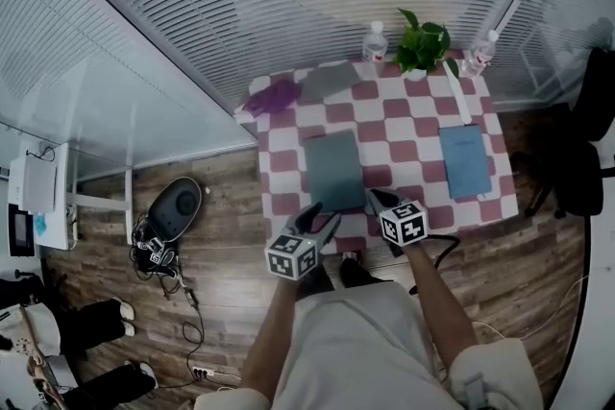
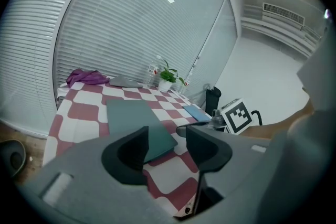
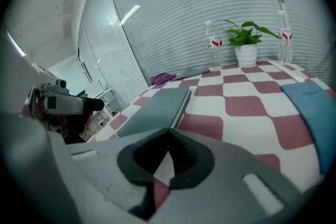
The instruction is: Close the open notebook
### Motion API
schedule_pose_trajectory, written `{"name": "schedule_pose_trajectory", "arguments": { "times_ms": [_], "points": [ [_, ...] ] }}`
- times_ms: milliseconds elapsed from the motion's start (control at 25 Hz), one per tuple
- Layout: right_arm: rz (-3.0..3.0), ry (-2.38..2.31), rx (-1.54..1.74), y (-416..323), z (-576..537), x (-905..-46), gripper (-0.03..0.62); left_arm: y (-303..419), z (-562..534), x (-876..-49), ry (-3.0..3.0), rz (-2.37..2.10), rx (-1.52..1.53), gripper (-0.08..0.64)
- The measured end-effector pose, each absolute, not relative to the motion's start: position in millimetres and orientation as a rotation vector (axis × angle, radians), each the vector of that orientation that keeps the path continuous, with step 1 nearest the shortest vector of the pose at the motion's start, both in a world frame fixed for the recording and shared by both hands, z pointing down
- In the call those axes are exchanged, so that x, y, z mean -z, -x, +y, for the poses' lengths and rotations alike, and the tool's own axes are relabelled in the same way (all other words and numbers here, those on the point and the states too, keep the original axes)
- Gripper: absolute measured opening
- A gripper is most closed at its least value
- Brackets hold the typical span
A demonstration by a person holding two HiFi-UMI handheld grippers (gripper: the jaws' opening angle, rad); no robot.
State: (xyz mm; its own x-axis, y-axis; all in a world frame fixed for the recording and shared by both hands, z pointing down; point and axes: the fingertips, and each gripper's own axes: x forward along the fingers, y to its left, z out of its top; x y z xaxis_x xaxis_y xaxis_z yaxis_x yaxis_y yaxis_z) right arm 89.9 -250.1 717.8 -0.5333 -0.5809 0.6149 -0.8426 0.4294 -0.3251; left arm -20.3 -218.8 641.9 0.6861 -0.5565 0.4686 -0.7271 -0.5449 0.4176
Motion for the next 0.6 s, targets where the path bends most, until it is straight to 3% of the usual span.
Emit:
{"name": "schedule_pose_trajectory", "arguments": {
  "times_ms": [600],
  "points": [
    [-2.215,-1.079,-0.767,-63.0,-239.5,-736.8,0.0,51.5,-205.8,-639.1,-2.305,-1.048,-0.409,0.229]
  ]
}}
